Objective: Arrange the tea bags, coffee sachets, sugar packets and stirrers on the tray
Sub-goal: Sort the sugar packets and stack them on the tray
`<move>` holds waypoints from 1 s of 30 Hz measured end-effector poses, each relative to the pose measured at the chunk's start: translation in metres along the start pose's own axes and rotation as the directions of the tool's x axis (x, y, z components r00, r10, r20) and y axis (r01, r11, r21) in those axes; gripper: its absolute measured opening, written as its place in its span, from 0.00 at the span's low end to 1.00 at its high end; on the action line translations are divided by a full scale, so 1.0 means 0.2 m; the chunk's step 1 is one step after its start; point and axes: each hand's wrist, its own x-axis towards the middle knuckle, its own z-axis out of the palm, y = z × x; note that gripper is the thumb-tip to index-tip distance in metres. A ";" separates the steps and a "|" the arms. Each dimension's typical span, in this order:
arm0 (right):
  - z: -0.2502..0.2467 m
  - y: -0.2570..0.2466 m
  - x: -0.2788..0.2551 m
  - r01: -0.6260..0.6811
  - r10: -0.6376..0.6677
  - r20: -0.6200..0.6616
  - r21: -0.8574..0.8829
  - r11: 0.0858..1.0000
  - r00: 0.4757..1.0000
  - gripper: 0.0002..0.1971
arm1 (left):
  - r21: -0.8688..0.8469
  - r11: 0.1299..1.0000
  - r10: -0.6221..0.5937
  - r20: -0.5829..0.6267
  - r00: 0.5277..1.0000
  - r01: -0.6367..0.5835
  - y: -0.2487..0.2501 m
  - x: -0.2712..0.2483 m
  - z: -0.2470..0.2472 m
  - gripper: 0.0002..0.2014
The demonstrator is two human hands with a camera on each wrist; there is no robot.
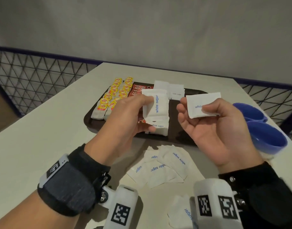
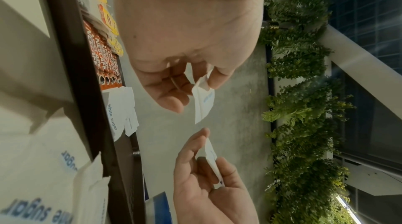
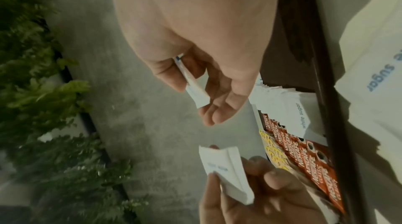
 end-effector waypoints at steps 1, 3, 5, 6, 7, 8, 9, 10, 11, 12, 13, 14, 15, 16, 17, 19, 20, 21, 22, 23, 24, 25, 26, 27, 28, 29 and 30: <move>0.01 0.02 0.00 0.006 -0.006 -0.001 -0.065 0.998 1.000 0.13 | 0.006 1.000 0.004 0.011 1.000 -0.004 0.00 0.00 0.00 0.09; 0.01 0.06 0.00 0.063 -0.063 0.010 -0.271 0.960 0.998 0.08 | 0.030 0.999 0.012 0.035 0.999 -0.013 -0.01 0.00 0.00 0.08; 0.01 0.10 0.00 0.173 -0.169 0.054 -0.516 0.839 0.984 0.02 | 0.058 0.998 0.020 0.068 0.997 -0.024 -0.02 0.01 0.01 0.08; 0.00 0.11 0.00 0.223 -0.220 0.082 -0.608 0.762 0.972 0.06 | 0.072 0.997 0.024 0.085 0.996 -0.030 -0.03 0.01 0.01 0.08; 0.01 0.13 0.00 0.250 -0.232 0.117 -0.663 0.705 0.966 0.08 | 0.086 0.996 0.028 0.104 0.994 -0.037 -0.03 0.00 0.01 0.09; 0.01 0.14 0.00 0.261 -0.230 0.139 -0.682 0.683 0.963 0.09 | 0.102 0.994 0.034 0.123 0.992 -0.046 -0.04 0.00 0.01 0.11; 0.01 0.14 -0.01 0.260 -0.217 0.150 -0.685 0.681 0.965 0.10 | 0.117 0.991 0.042 0.141 0.989 -0.059 -0.04 0.00 0.01 0.13; 0.01 0.15 -0.01 0.255 -0.196 0.164 -0.676 0.691 0.967 0.10 | 0.132 0.989 0.051 0.155 0.987 -0.072 -0.04 0.00 0.01 0.15; 0.01 0.14 -0.01 0.244 -0.178 0.167 -0.668 0.703 0.970 0.11 | 0.142 0.986 0.061 0.164 0.985 -0.085 -0.04 0.00 0.00 0.16; 0.01 0.14 -0.01 0.234 -0.162 0.170 -0.651 0.722 0.972 0.11 | 0.147 0.985 0.067 0.163 0.984 -0.092 -0.04 -0.01 0.00 0.16; 0.01 0.13 -0.01 0.226 -0.149 0.174 -0.625 0.747 0.973 0.12 | 0.148 0.984 0.072 0.158 0.985 -0.096 -0.04 0.00 0.00 0.15; 0.00 0.12 -0.02 0.216 -0.137 0.177 -0.587 0.780 0.975 0.11 | 0.146 0.984 0.081 0.155 0.985 -0.104 -0.04 0.00 0.00 0.14; 0.00 0.12 -0.01 0.208 -0.131 0.176 -0.547 0.811 0.976 0.07 | 0.139 0.984 0.091 0.155 0.984 -0.113 -0.04 0.00 0.00 0.14; -0.01 0.11 -0.01 0.206 -0.129 0.178 -0.534 0.820 0.976 0.03 | 0.127 0.985 0.097 0.163 0.982 -0.118 -0.03 0.00 0.00 0.16; -0.01 0.11 -0.01 0.216 -0.140 0.178 -0.545 0.810 0.974 0.04 | 0.115 0.986 0.096 0.178 0.979 -0.117 -0.03 0.00 -0.01 0.17; -0.01 0.13 0.00 0.264 -0.177 0.203 -0.580 0.771 0.963 0.11 | 0.110 0.987 0.090 0.228 0.969 -0.117 -0.01 -0.02 0.00 0.18; -0.01 0.13 0.00 0.299 -0.204 0.223 -0.591 0.749 0.953 0.13 | 0.106 0.987 0.092 0.245 0.965 -0.121 -0.01 -0.02 0.00 0.16; -0.01 0.14 0.00 0.335 -0.234 0.242 -0.601 0.725 0.942 0.14 | 0.097 0.987 0.099 0.246 0.964 -0.127 -0.01 -0.03 0.00 0.15; -0.01 0.14 0.00 0.369 -0.264 0.259 -0.607 0.704 0.929 0.15 | 0.097 0.985 0.115 0.233 0.966 -0.140 -0.01 -0.02 0.00 0.14; -0.01 0.15 0.01 0.398 -0.294 0.268 -0.613 0.683 0.917 0.15 | 0.102 0.984 0.122 0.211 0.970 -0.146 -0.02 -0.01 -0.01 0.16; -0.01 0.15 0.01 0.420 -0.321 0.271 -0.616 0.666 0.907 0.16 | 0.109 0.984 0.119 0.183 0.976 -0.141 -0.03 0.00 -0.01 0.20; -0.01 0.15 0.01 0.434 -0.340 0.271 -0.617 0.657 0.900 0.15 | 0.117 0.985 0.104 0.155 0.982 -0.123 -0.03 0.00 -0.02 0.24; -0.01 0.15 0.01 0.440 -0.350 0.269 -0.615 0.655 0.897 0.15 | 0.110 0.989 0.084 0.137 0.987 -0.099 -0.03 0.01 -0.02 0.24; -0.01 0.15 0.01 0.439 -0.355 0.262 -0.613 0.657 0.897 0.15 | 0.094 0.993 0.065 0.135 0.989 -0.078 -0.03 0.01 -0.02 0.19; 0.00 0.16 0.00 0.436 -0.358 0.255 -0.612 0.660 0.898 0.15 | 0.072 0.996 0.047 0.147 0.988 -0.058 -0.02 0.00 -0.02 0.11; 0.00 0.16 0.00 0.434 -0.362 0.246 -0.611 0.662 0.899 0.15 | 0.057 0.998 0.026 0.157 0.987 -0.036 0.00 -0.01 -0.01 0.06; 0.00 0.16 0.00 0.433 -0.368 0.238 -0.611 0.663 0.899 0.16 | 0.045 0.999 0.016 0.168 0.986 -0.024 0.00 -0.01 -0.01 0.08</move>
